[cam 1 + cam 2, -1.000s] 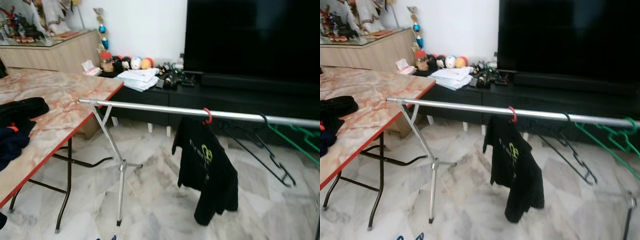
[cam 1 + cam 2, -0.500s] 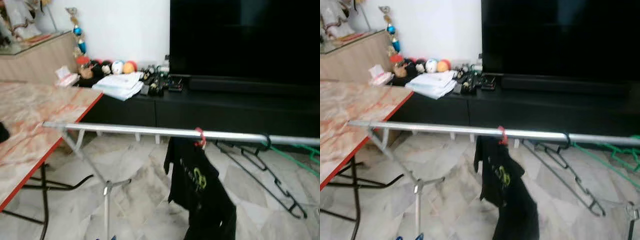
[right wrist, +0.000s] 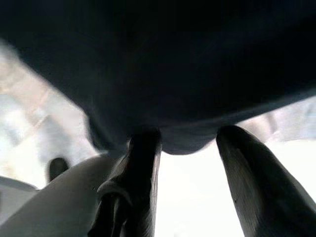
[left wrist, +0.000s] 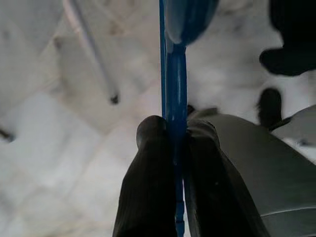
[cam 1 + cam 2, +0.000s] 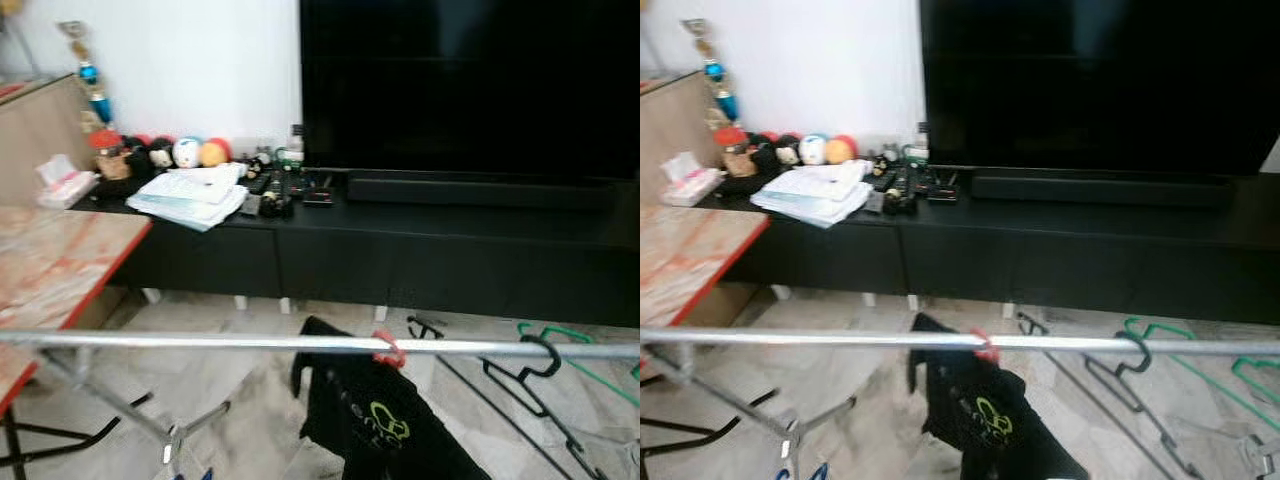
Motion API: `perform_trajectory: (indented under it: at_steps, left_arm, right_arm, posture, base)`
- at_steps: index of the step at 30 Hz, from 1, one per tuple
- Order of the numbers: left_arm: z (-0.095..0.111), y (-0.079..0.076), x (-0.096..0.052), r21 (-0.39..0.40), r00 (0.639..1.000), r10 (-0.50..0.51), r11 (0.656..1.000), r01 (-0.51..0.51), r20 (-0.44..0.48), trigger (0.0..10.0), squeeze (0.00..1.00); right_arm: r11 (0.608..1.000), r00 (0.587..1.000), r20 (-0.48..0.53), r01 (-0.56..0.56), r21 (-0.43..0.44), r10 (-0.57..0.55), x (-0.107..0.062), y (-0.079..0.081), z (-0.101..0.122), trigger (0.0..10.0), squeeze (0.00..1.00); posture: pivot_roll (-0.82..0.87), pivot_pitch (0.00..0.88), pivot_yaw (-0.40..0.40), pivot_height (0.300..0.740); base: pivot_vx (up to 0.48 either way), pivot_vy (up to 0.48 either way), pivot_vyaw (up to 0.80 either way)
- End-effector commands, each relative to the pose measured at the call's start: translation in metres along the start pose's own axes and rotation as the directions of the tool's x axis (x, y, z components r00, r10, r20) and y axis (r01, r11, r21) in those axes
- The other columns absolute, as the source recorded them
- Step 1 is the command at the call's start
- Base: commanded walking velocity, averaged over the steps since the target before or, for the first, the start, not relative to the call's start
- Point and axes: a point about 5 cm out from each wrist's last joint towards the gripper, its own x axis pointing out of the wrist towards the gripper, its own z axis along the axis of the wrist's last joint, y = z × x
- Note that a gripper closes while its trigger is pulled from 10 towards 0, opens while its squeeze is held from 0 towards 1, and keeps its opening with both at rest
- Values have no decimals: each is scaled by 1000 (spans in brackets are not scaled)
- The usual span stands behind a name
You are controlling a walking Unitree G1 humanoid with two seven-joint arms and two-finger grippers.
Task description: Hang hanger
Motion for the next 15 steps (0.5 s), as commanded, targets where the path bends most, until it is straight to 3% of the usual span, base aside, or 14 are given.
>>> perform_trajectory:
  at_steps: [1, 4, 9, 15]
  left_arm:
    - [-8, 14, -3, 17, 999, 42, 999, -42, -18, 10000, 0]
    - [-6, 14, -3, 37, 999, 41, 998, -41, -4, 10000, 0]
    - [-2, 14, -3, 55, 999, 37, 998, -39, 39, 10000, 0]
    - [3, 12, -4, 67, 995, 16, 998, -22, 97, 10000, 0]
  right_arm:
    - [1000, 1000, 9, -24, 9, 24, 1, 10, 3, 10000, 0]
    - [1000, 1000, 9, -25, 8, 24, 1, 10, 3, 10000, 0]
    - [1000, 1000, 8, -25, 6, 25, 1, 10, 3, 10000, 0]
    - [1000, 1000, 7, -26, 3, 26, 1, 9, 3, 10000, 0]
  posture:
    - [-52, 0, 37, 740]
    - [-52, 0, 37, 740]
    - [-49, 0, 35, 740]
    - [-49, 0, 35, 740]
  base:
    - [0, 0, 0]
    - [0, 0, 0]
    - [0, -351, 0]
    - [0, 0, 0]
